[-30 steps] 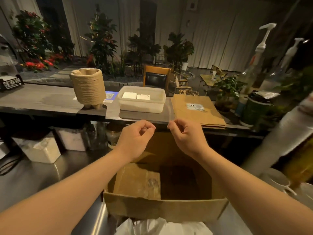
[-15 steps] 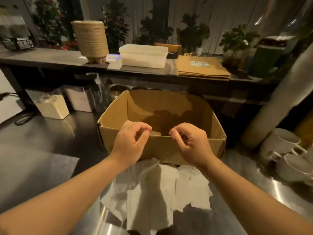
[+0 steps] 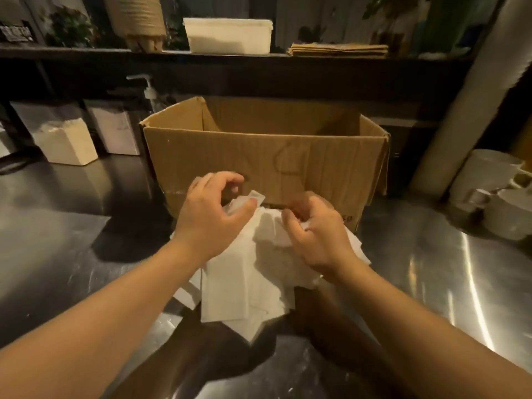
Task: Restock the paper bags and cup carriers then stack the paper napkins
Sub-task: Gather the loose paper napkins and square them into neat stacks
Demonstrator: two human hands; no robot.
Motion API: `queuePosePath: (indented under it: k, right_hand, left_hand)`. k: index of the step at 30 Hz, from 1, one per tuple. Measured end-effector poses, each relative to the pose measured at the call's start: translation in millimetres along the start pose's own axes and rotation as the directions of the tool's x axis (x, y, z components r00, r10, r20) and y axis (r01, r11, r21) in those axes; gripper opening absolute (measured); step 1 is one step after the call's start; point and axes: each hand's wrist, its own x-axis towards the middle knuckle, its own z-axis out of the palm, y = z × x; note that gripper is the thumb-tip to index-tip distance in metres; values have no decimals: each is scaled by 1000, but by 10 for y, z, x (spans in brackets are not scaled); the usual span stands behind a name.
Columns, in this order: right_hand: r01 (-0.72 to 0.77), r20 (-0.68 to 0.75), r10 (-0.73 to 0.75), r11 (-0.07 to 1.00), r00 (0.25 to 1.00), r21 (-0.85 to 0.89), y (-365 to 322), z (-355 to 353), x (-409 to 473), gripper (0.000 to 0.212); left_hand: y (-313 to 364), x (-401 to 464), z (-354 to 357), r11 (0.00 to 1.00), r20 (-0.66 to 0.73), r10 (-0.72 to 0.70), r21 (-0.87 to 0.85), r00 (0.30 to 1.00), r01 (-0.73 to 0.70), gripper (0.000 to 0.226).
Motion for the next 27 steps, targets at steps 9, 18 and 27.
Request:
queuePosePath:
  k: [9,18,27]
  right_hand:
    - [-158,-35,159,987,987,35,-63,217,-341,21]
    - [-106,-80,115,988,990,109,-173,104,-319,9]
    - [-46,-61,67,954,996,296,-111,9,-159,25]
  left_hand:
    - [-70,-280,15,960,163,-267,132,950,248,58]
    - [-72,-226,-19,982,48,-185,37,982,183,26]
    - [361,-119,101,974,-125,-68,-222,990,39,16]
